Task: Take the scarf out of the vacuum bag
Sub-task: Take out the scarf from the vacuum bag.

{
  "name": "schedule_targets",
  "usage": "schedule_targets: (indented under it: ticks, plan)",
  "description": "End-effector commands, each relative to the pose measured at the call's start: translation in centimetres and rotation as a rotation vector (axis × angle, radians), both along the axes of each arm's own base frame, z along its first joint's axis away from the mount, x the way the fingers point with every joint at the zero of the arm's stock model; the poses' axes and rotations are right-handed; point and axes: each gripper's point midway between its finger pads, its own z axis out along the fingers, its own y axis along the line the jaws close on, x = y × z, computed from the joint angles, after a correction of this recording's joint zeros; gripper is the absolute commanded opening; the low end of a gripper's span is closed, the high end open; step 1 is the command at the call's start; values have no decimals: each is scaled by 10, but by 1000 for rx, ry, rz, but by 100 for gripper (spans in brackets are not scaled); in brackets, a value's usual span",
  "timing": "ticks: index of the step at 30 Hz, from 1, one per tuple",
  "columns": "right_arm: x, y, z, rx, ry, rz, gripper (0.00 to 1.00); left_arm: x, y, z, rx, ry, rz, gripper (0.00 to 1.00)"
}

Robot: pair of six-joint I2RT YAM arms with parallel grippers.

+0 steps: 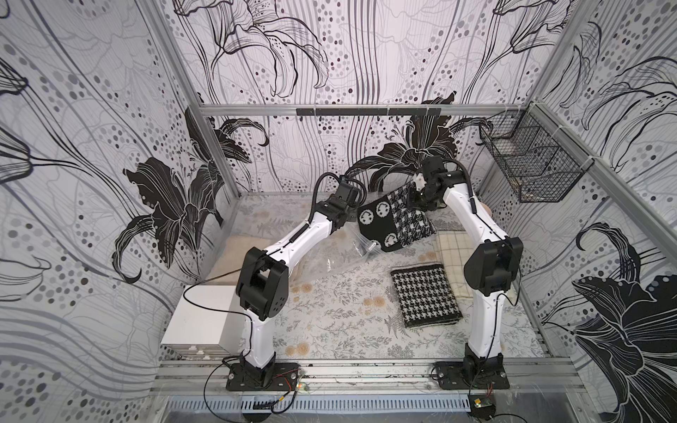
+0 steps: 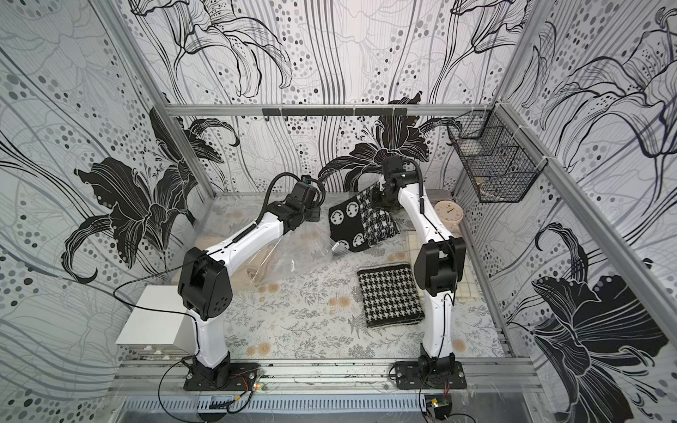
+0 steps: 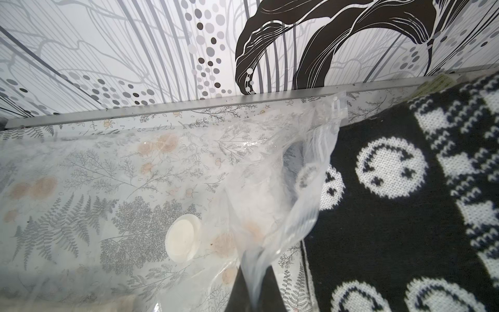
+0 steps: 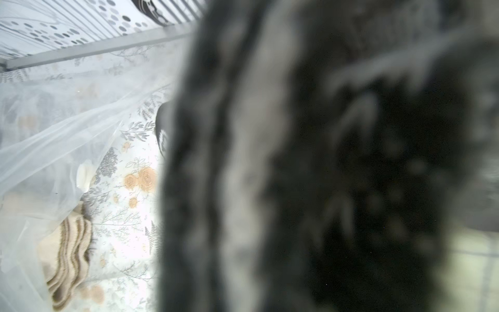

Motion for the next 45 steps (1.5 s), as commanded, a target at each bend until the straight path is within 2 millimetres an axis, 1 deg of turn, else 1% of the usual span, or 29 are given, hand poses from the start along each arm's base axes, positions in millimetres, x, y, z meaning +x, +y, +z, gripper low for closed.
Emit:
schedule_targets:
  ticks: [1,4,6,10,14,17,19,22,31,35,37,40,45]
  plan:
    - [-13,-21,31,-105,-36,-15,0,4,7,30,-14,-70,30,0]
    - [-17,-32,34,-159,-33,-40,0,4,13,33,9,-74,55,0]
    - [-19,-36,39,-176,-42,-46,0,4,15,37,19,-82,63,0]
    - [-24,-47,48,-226,-47,-70,0,6,17,43,28,-93,71,0]
    - [-28,-58,49,-291,-33,-88,0,8,19,50,41,-104,80,0]
    - [-29,-64,49,-325,-29,-95,0,9,21,58,53,-117,87,0]
    - [-30,-68,51,-345,-33,-99,0,11,20,60,62,-116,82,0]
    - [-31,-69,54,-352,-34,-98,0,13,20,60,68,-112,80,0]
    - [-37,-83,63,-420,-42,-126,0,14,19,54,75,-100,77,0]
    - [-39,-82,68,-413,-54,-125,0,17,17,43,86,-84,75,0]
    - [-39,-82,69,-412,-56,-123,0,20,16,35,93,-74,75,0]
    - [-39,-83,66,-422,-45,-122,0,24,15,21,113,-49,75,0]
    - [-39,-87,68,-442,-49,-122,0,28,14,12,127,-33,76,0]
